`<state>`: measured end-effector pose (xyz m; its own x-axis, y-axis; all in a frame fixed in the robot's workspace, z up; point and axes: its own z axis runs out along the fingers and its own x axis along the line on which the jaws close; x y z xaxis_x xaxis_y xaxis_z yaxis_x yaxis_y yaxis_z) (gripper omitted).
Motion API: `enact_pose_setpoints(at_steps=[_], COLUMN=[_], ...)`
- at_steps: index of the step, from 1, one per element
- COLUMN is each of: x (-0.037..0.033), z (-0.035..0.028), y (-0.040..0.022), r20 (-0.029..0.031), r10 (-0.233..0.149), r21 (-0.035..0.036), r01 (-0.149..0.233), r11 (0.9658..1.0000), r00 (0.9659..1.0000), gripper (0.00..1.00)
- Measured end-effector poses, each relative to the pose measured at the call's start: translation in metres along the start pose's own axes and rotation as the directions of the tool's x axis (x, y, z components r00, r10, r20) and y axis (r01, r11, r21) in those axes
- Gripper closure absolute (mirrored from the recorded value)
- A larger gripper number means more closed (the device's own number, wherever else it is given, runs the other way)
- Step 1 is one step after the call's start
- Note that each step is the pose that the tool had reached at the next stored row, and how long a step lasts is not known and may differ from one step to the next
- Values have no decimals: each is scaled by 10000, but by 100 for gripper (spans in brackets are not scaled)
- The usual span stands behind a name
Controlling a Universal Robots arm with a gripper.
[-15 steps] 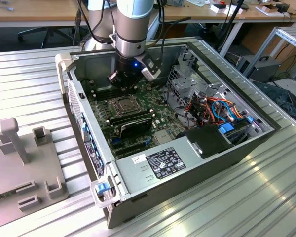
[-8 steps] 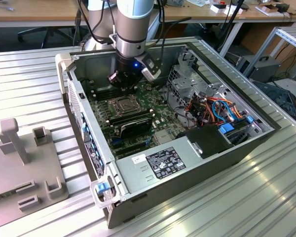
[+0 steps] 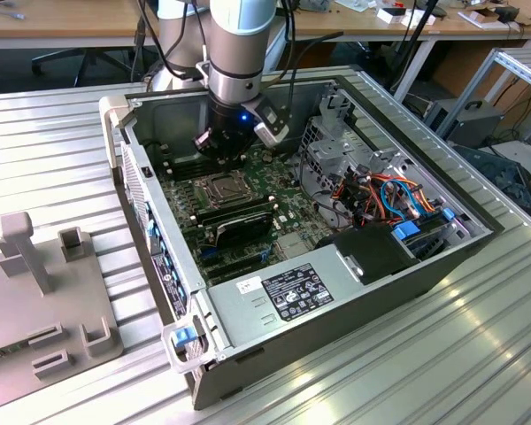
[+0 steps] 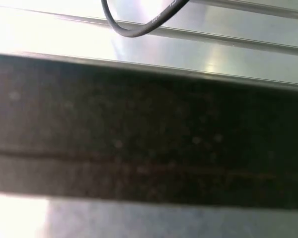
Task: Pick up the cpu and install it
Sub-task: 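Install the first cpu locking lever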
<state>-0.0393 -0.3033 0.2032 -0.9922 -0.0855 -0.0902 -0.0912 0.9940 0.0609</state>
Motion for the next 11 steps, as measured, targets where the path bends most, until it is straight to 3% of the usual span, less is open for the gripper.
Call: enact_pose_setpoints(at_steps=[11], x=[1], z=[14], y=[-2], r20=[5], r10=[3], r21=[-27], r01=[-3], r11=[10000], r00=[10000], gripper=[89])
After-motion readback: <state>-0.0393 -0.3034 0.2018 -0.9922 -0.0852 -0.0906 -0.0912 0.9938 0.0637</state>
